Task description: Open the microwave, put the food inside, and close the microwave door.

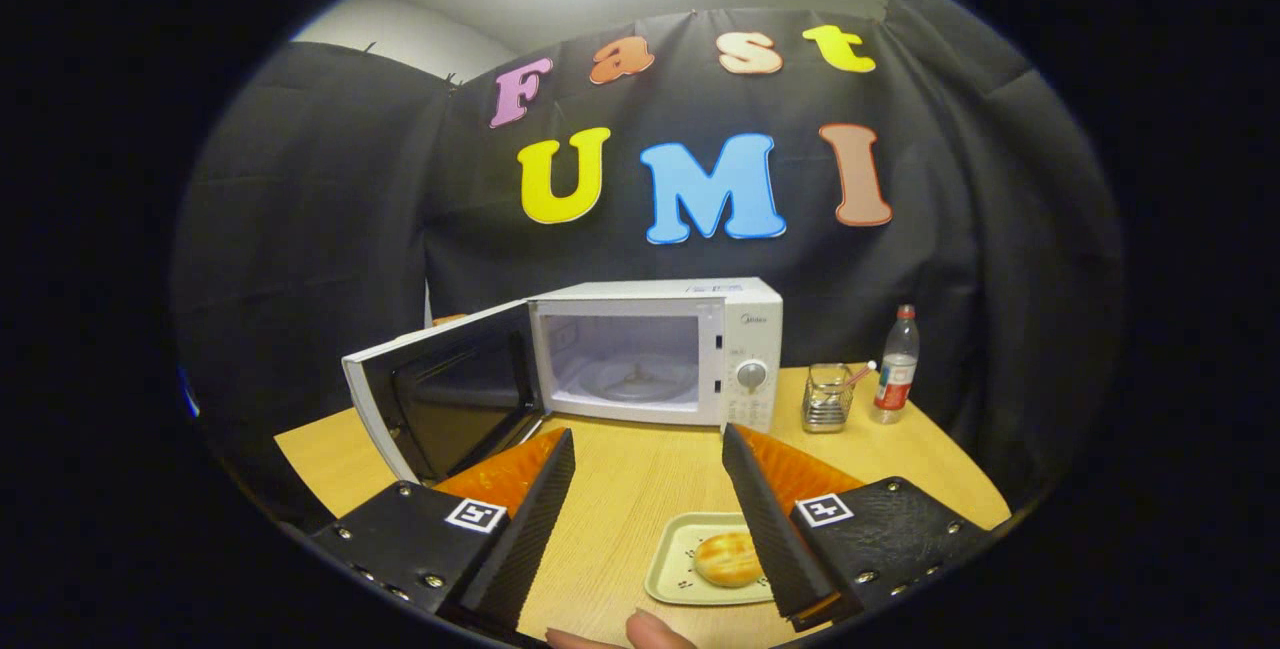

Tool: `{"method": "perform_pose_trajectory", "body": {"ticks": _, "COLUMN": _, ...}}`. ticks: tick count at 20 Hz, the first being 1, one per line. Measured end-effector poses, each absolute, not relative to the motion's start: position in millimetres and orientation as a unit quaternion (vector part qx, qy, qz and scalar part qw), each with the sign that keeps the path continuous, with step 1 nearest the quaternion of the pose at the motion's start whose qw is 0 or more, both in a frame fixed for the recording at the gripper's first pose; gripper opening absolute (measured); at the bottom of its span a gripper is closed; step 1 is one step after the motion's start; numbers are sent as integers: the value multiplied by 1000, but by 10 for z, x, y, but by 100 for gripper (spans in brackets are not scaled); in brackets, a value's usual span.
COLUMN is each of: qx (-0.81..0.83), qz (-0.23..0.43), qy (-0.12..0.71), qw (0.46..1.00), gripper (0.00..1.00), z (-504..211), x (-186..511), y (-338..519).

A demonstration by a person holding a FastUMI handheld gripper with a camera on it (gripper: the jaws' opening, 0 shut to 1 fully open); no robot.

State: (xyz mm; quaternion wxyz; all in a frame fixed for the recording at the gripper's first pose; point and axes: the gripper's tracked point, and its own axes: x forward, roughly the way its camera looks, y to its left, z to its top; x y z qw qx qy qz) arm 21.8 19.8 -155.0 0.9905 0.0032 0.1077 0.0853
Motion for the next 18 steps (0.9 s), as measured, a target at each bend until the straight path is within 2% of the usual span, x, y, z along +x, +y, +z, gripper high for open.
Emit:
{"method": "perform_pose_trajectory", "body": {"ticks": 2, "qx": 9, "qz": 59, "qy": 111, "qw": 992, "gripper": 90, "z": -1684, "x": 339, "y": -100}}
{"method": "perform_pose_trajectory", "body": {"ticks": 8, "qx": -15, "qz": 42, "qy": 163, "qw": 986, "gripper": 90, "z": -2339, "x": 597, "y": -377}}
{"method": "perform_pose_trajectory", "body": {"ticks": 18, "qx": -58, "qz": 20, "qy": 275, "qw": 960, "gripper": 90, "z": -3062, "x": 574, "y": -453}}
